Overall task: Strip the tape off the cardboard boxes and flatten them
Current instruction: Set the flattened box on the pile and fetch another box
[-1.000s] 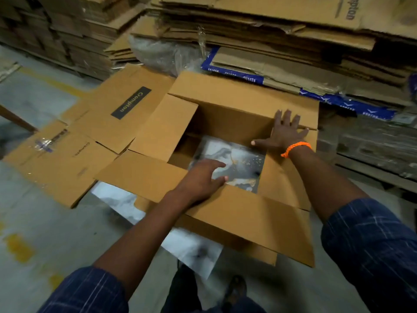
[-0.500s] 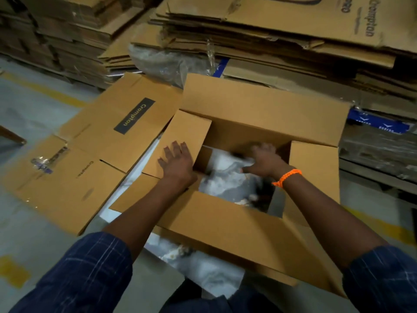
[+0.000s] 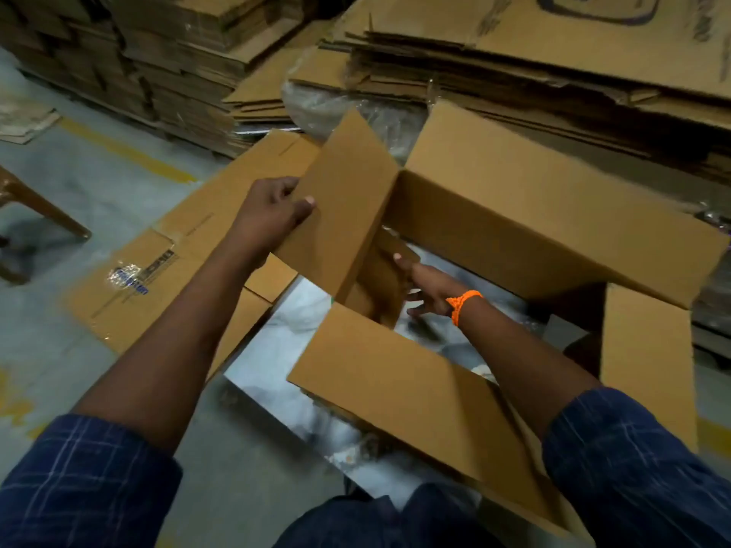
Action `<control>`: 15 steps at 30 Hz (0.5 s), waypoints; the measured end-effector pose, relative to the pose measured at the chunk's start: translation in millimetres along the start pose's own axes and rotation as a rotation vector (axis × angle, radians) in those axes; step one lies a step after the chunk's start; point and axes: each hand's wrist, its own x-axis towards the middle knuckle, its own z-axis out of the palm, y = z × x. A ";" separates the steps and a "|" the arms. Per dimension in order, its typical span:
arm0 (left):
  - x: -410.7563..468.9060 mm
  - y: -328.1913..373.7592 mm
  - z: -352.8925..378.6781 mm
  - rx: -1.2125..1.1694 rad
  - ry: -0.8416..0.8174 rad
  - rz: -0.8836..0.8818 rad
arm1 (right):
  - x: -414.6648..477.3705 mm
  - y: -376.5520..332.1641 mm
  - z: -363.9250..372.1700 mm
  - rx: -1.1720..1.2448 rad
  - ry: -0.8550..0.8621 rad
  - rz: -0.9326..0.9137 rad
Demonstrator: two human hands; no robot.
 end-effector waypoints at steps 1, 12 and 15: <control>-3.2 3.9 -5.1 -0.130 -0.031 -0.034 | 2.1 -2.6 6.2 0.080 0.009 0.012; -15.6 6.3 -24.9 -0.325 -0.086 -0.085 | 16.2 -24.7 49.3 0.443 -0.271 -0.094; -20.2 9.2 -26.2 -0.342 -0.099 -0.093 | 22.6 -21.6 46.2 0.431 -0.118 -0.053</control>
